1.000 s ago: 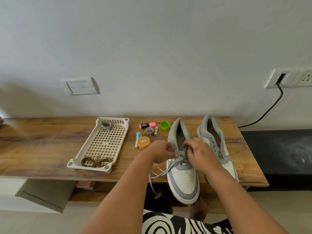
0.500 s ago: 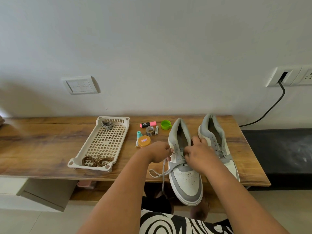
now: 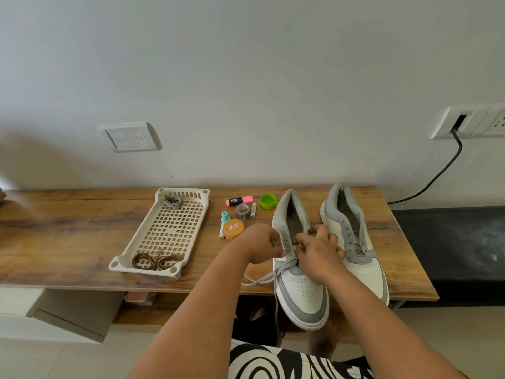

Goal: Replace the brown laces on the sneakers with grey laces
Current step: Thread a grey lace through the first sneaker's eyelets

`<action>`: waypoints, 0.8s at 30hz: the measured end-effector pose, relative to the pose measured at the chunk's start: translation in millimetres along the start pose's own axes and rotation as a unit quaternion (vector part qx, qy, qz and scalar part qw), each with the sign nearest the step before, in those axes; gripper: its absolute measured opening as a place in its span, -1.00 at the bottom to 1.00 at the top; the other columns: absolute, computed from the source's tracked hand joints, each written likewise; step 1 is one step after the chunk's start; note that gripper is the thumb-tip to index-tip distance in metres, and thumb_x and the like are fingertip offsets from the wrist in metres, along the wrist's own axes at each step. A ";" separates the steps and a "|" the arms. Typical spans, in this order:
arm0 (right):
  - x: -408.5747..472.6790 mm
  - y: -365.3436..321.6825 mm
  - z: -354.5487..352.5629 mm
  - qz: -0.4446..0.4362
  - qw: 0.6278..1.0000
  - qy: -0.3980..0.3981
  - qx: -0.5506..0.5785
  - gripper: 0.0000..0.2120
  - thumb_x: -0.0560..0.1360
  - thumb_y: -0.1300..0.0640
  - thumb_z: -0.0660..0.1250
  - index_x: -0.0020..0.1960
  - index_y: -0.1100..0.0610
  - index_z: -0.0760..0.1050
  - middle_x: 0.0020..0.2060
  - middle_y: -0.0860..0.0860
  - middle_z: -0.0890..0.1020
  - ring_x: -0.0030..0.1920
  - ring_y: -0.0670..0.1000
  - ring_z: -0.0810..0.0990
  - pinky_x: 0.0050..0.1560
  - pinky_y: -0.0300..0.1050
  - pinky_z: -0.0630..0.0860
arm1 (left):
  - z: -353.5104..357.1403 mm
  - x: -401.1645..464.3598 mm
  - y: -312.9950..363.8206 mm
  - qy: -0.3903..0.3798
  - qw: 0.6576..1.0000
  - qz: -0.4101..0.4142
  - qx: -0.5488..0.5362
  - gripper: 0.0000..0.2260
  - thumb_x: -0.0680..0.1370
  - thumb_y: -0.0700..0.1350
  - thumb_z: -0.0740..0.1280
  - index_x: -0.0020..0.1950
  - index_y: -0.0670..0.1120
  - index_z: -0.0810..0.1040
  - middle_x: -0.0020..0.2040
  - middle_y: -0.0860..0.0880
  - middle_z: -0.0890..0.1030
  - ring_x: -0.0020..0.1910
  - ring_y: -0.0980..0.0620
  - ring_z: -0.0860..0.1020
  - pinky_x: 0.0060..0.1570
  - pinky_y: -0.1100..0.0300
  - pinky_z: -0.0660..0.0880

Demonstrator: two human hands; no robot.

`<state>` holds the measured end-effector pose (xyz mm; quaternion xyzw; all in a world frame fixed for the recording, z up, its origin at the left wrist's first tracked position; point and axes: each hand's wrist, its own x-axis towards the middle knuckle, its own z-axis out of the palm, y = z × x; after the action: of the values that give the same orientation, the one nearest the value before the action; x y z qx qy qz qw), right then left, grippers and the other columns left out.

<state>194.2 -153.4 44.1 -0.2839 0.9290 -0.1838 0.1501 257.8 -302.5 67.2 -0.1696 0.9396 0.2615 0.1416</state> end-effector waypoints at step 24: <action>-17.7 28.3 -23.8 -0.021 0.997 -0.046 0.054 -0.75 0.52 0.26 0.33 0.16 0.08 0.52 0.03 0.05 0.62 0.01 0.06 0.57 0.03 -0.05 0.54 | 27.4 -13.0 47.0 0.080 0.990 0.029 0.113 -0.77 0.50 0.07 0.43 0.09 0.01 0.58 0.14 -0.03 0.46 0.14 -0.04 0.46 0.13 0.01 0.52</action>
<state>185.8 -115.2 56.3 -0.3028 0.9036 -0.2237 0.2044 256.0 -246.7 70.1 -0.1453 0.9759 0.1437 0.0766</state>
